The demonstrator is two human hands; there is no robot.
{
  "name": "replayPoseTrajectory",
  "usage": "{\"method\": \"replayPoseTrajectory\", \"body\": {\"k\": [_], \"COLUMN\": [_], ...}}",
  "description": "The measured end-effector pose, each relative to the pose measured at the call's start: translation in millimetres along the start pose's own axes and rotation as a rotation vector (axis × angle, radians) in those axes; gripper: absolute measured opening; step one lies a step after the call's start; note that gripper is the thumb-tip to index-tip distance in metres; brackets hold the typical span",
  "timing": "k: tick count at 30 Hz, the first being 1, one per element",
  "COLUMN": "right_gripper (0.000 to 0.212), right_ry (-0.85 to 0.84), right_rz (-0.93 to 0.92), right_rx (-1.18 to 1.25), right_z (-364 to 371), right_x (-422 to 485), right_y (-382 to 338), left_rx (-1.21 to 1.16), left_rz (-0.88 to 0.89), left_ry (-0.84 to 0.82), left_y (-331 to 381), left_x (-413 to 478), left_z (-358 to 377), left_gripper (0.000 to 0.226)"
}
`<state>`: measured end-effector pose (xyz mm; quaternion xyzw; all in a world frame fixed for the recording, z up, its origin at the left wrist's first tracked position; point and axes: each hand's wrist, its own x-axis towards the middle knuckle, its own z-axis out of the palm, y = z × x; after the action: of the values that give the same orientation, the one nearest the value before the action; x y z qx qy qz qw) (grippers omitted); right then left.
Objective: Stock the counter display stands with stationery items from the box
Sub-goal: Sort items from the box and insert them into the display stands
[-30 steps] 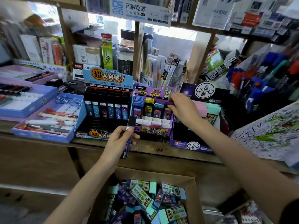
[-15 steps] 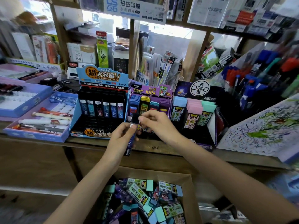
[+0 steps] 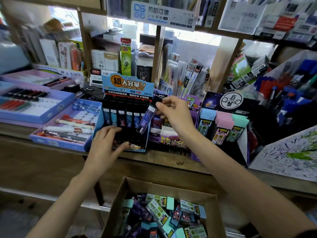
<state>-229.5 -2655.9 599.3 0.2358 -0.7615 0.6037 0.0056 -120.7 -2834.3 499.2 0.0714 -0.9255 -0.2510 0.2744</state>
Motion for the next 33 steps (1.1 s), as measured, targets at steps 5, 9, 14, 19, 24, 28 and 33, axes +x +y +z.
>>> {"method": "replayPoseTrajectory", "body": {"k": [5, 9, 14, 19, 24, 28, 33], "right_gripper": [0.006, 0.014, 0.021, 0.018, 0.024, 0.027, 0.036], "right_ry": [-0.039, -0.069, -0.121, -0.139, -0.132, -0.132, -0.178], "right_rz": [-0.037, -0.087, -0.129, -0.217, -0.072, -0.004, 0.038], "right_rx": [-0.083, -0.165, -0.264, -0.359, -0.341, -0.399, -0.463], "right_z": [55, 100, 133, 143, 145, 151, 142], "right_x": [26, 42, 50, 48, 48, 50, 47], "right_y": [-7, -8, -2, -1, 11, 14, 9], "left_rx": [-0.077, -0.094, -0.044, 0.018, 0.045, 0.035, -0.008], "left_rz": [-0.274, -0.228, -0.129, -0.054, -0.052, -0.040, -0.037], "left_ry": [0.022, -0.029, 0.009, 0.059, 0.103, 0.094, 0.066], "left_y": [-49, -63, -72, -76, -77, -79, -72], "left_x": [5, 4, 5, 0, -5, -6, -3], "left_z": [-21, -19, -18, -13, -7, -7, -21], "left_gripper": [0.074, 0.065, 0.060, 0.059, 0.059, 0.060, 0.054]}}
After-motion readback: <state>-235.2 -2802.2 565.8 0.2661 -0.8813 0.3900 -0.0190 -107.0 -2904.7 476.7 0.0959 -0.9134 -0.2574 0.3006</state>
